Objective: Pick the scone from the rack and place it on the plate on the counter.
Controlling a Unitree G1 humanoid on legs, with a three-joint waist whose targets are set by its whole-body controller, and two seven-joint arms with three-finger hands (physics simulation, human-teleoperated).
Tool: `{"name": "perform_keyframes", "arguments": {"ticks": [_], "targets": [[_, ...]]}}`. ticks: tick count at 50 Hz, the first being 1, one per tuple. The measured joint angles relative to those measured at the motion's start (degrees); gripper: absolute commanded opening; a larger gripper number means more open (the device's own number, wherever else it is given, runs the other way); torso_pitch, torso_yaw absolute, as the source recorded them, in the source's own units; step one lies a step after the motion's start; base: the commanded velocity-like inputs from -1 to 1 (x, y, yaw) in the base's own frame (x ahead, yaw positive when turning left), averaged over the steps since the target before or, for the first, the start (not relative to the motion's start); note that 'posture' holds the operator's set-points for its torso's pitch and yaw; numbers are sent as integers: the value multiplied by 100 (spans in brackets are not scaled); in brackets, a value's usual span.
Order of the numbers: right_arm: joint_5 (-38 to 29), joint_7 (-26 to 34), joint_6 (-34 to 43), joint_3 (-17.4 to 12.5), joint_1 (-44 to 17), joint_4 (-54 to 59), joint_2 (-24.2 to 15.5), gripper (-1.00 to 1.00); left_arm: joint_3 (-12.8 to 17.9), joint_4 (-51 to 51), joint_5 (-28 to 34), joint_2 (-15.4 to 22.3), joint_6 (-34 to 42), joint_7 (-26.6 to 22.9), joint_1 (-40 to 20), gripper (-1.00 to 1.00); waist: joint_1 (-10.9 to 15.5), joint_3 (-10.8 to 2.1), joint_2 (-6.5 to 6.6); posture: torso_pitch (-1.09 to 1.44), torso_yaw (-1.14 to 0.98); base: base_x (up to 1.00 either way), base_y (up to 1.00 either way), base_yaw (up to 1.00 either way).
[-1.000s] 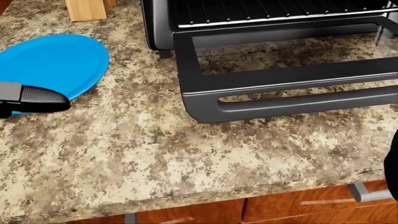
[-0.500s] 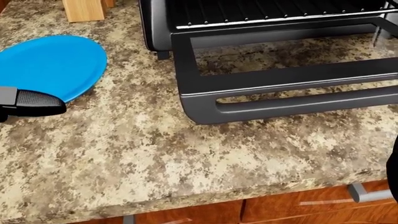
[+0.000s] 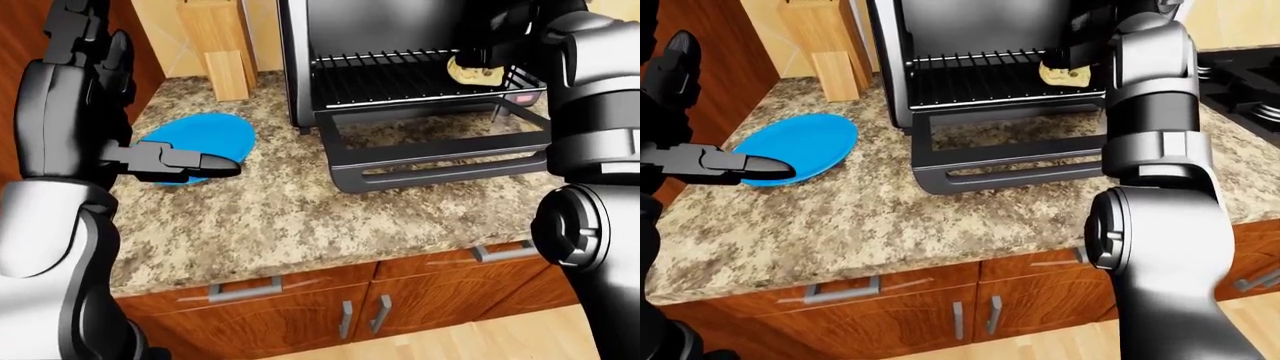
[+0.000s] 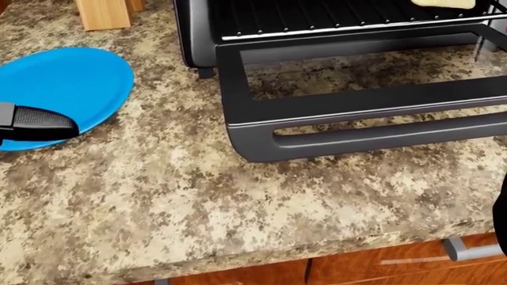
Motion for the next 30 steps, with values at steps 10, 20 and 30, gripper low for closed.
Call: {"name": "perform_keyframes", "arguments": {"ticks": [10,20,30], "targets": [[-52,136,119,19,31,-149,13,-100,37,-61,-22,18,25,12,29,100,1,16,8,0,0,0,0,0],[-100,409,404,22,164,-610,-5,-100,45,-86,-27,-4,3,16,117,100,12,46,16,0,0,0,0,0],[-162,570,662,29,98,-897,19,-100,47,-78,-42,21,26,10,71,100,16,66,39,0,0,0,0,0]]}}
